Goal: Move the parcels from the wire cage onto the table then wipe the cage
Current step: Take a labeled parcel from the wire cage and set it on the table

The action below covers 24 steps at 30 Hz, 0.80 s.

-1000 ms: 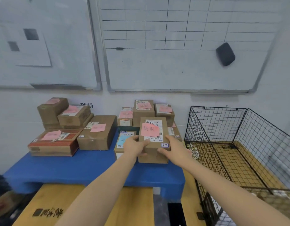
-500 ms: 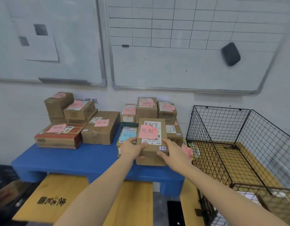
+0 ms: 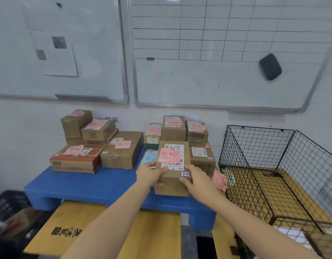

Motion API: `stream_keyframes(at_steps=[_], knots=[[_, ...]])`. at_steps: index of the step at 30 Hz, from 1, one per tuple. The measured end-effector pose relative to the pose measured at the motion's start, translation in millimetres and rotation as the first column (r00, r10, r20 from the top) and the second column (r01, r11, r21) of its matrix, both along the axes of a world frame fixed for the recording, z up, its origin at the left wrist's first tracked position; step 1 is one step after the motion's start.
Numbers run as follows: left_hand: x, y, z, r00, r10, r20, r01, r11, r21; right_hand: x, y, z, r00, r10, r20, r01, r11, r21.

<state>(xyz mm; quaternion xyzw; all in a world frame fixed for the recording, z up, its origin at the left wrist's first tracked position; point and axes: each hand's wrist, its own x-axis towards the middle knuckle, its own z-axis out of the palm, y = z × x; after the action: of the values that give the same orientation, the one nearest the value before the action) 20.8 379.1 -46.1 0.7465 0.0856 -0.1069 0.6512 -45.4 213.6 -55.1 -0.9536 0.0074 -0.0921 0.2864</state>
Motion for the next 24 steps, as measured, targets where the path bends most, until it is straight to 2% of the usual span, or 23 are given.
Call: stream_keyframes(at_steps=[6,13,19,24], knots=[[2.5,-2.9,-4.3,1.000,0.006,0.002,-0.006,1.000,-0.006,5.9,-0.8,-4.7,1.000,-0.008,-0.015,0.008,1.000,0.006],[3.2,-7.0,-1.3,0.996,-0.001,0.084,0.005,0.999,-0.042,5.8,-7.0,0.2,0.997,-0.017,0.070,0.015,0.999,0.031],[20.8,-17.8,48.8,0.973,-0.003,0.230,0.022,0.997,-0.080,20.1,-16.0,35.5,0.973,-0.080,0.215,0.069,0.996,0.057],[49.9,-35.7,96.9,0.960,-0.034,0.280,0.055,0.996,-0.070,54.1,-29.3,74.6,0.955,-0.085,0.284,0.080,0.996,0.030]])
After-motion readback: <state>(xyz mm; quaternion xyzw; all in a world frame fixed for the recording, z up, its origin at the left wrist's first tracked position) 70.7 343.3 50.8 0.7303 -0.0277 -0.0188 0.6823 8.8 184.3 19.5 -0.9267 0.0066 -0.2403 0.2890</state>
